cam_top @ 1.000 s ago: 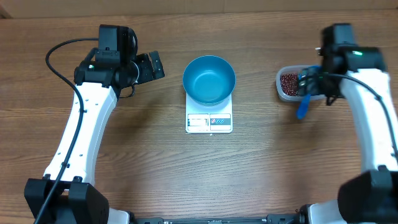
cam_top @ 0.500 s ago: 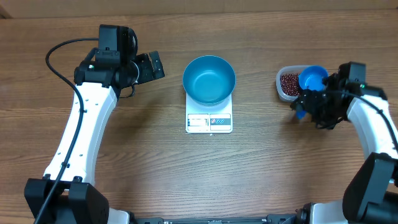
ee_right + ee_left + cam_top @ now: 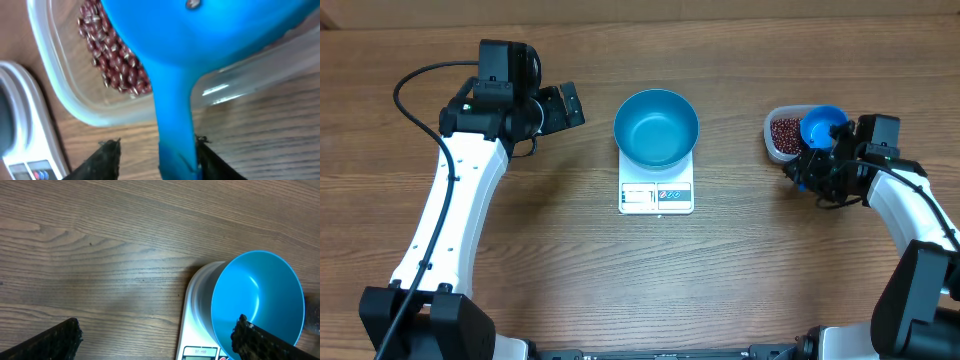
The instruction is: Scoop item into bowl and weigh 150g on scale
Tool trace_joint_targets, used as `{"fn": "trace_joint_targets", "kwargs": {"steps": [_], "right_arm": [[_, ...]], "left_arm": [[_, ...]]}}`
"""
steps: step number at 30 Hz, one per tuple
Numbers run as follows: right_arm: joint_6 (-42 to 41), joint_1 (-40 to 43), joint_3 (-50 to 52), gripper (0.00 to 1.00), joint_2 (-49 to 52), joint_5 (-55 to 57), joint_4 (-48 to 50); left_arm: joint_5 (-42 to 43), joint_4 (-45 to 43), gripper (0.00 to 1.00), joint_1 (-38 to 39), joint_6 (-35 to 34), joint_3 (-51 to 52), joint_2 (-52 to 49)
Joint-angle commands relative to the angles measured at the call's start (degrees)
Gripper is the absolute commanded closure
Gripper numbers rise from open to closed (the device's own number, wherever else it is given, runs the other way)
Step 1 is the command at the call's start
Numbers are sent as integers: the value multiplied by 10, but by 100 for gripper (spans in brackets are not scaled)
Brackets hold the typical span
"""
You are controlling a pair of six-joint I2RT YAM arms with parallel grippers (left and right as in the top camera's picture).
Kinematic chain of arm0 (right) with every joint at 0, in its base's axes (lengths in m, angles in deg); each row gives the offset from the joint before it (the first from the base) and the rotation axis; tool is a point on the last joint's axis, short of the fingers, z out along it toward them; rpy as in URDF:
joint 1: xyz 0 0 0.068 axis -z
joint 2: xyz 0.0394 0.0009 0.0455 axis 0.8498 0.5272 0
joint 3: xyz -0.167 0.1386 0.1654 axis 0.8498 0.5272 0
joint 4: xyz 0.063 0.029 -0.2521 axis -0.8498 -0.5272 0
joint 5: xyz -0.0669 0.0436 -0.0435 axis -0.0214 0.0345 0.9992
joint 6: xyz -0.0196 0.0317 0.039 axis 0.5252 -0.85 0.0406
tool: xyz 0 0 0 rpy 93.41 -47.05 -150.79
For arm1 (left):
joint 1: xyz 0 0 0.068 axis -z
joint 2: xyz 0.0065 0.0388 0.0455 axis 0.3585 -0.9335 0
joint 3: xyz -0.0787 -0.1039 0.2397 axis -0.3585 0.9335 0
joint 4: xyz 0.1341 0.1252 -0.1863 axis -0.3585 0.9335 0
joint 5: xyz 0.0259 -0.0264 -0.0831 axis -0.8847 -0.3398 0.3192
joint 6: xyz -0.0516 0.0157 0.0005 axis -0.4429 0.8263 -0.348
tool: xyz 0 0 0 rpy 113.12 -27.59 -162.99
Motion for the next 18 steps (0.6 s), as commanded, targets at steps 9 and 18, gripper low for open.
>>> {"fn": "trace_joint_targets", "kwargs": {"steps": [9, 18], "right_arm": [[7, 1, 19, 81, -2, 2, 33], [40, 1, -48, 91, -19, 20, -72]], "left_arm": [[-6, 0, 0, -1, 15, -10, 8], [-6, 0, 0, -1, 15, -10, 8]]}}
